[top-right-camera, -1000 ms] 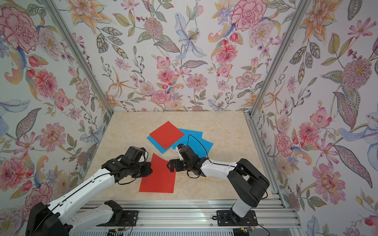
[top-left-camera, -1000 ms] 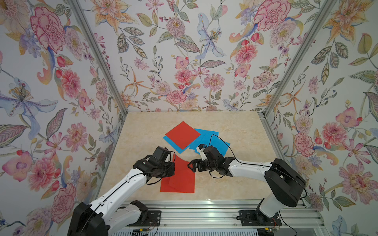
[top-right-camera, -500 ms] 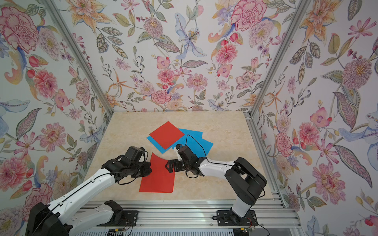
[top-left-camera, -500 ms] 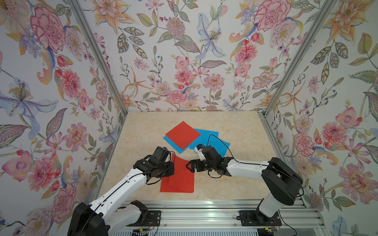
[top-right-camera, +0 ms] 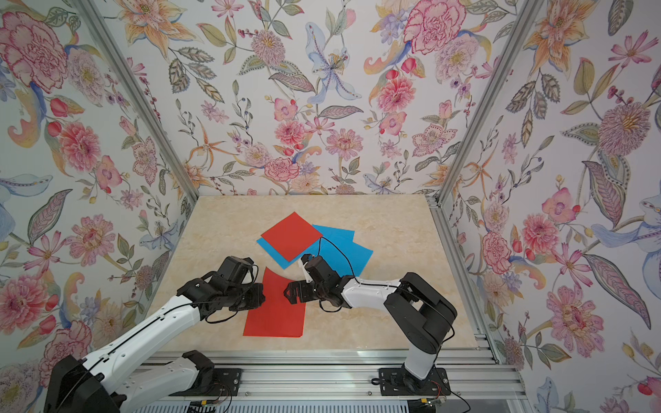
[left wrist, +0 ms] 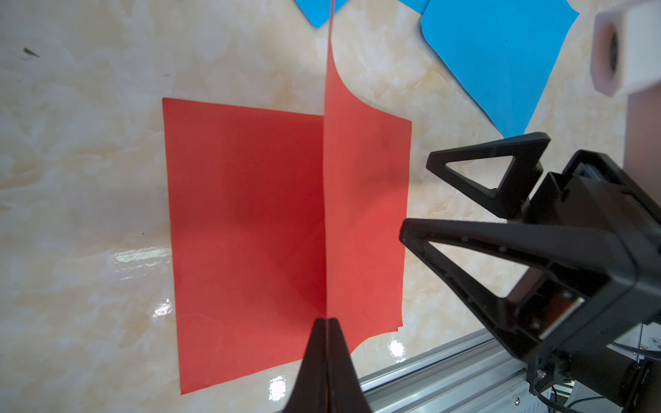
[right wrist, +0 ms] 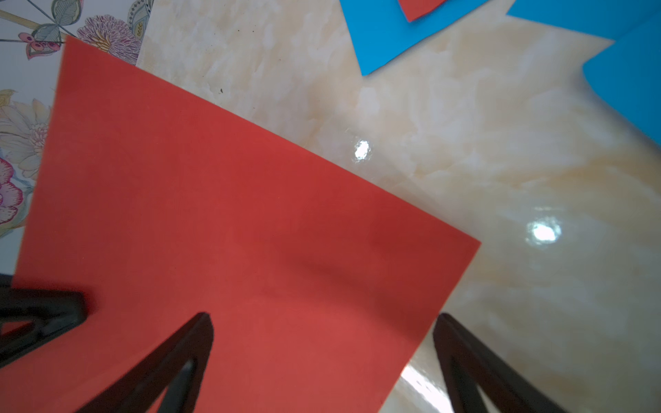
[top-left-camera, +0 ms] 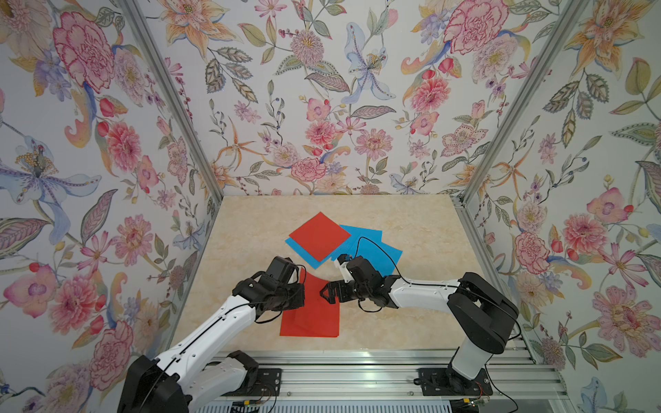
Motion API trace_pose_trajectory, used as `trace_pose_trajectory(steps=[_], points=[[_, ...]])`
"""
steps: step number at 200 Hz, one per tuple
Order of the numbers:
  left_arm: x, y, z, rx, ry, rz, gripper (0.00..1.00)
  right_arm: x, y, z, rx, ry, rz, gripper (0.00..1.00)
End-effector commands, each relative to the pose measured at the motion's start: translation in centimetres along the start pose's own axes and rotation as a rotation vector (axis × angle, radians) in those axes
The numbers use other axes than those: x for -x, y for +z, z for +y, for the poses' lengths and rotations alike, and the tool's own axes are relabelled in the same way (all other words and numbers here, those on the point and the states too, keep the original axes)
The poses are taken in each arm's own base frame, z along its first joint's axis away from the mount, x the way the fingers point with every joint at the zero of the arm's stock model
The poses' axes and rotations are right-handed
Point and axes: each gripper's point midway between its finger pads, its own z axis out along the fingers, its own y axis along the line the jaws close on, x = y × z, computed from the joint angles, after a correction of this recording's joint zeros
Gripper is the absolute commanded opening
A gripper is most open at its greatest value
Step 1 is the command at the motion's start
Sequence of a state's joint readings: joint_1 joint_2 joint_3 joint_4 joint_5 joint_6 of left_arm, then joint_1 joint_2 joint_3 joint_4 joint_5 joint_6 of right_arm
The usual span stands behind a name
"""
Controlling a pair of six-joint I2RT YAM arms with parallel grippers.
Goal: Sort the scattered colored papers by color
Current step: Place the colored paper.
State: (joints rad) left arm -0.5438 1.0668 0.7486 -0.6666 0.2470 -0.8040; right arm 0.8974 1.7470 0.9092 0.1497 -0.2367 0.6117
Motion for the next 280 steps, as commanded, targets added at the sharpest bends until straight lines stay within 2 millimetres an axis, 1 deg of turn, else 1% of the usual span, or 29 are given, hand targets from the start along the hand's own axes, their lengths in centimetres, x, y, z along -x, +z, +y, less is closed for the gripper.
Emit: trace_pose_trajectory(steps=[1, 50, 106, 152, 199, 200, 207, 212, 224, 230, 245, 252, 254, 256, 280], points=[[-0.8, -0.1, 0.6, 0.023, -0.009, 0.012, 0.00, 0.4, 0.6, 1.0, 0.029, 0.000, -0.003, 1.00], [-0.9, 0.0, 0.7, 0.025, -0.009, 0.017, 0.00, 0.1, 1.4, 1.1, 0.034, 0.002, 0.008, 1.00], [-1.0, 0.2, 0.8, 0.032, -0.008, 0.025, 0.00, -0.8, 2.5, 1.1, 0.043, 0.009, 0.036, 1.00], [-1.0, 0.1, 0.9, 0.034, -0.007, 0.023, 0.00, -1.3, 2.8, 1.1, 0.038, 0.006, 0.054, 1.00], [-1.0, 0.1, 0.8, 0.032, -0.004, 0.021, 0.00, -2.0, 2.8, 0.4, 0.012, 0.010, 0.069, 1.00], [-1.0, 0.1, 0.8, 0.033, -0.005, 0.020, 0.01, -2.0, 2.8, 0.4, 0.012, 0.010, 0.070, 1.00], [-0.9, 0.0, 0.8, 0.029, -0.004, 0.016, 0.16, -2.0, 2.8, 0.3, 0.011, 0.011, 0.070, 1.00], [-0.9, -0.1, 0.7, 0.028, -0.003, 0.013, 0.25, -2.1, 2.8, 0.3, 0.010, 0.012, 0.071, 1.00], [-0.6, -0.5, 0.6, 0.024, -0.001, -0.001, 0.40, -2.1, 2.8, 0.3, 0.009, 0.012, 0.072, 1.00], [-0.4, -0.7, 0.4, 0.023, 0.001, -0.006, 0.45, -2.1, 2.8, 0.3, 0.007, 0.011, 0.070, 1.00], [0.3, -1.5, 0.5, 0.049, 0.024, -0.026, 0.50, -2.1, 2.8, 0.3, 0.008, 0.011, 0.071, 1.00], [0.4, -1.6, 1.1, 0.087, 0.042, -0.018, 0.53, -2.1, 2.8, 0.3, 0.007, 0.013, 0.073, 1.00], [1.1, -2.1, 0.7, 0.086, 0.050, -0.036, 0.54, -2.1, 2.7, 0.3, 0.008, 0.011, 0.072, 1.00], [1.3, -2.4, 0.6, 0.093, 0.057, -0.042, 0.54, -2.1, 2.7, 0.3, 0.006, 0.012, 0.072, 1.00], [3.7, -3.8, 1.3, 0.215, 0.138, -0.070, 0.57, -2.0, 2.6, 0.2, -0.001, 0.011, 0.072, 1.00]])
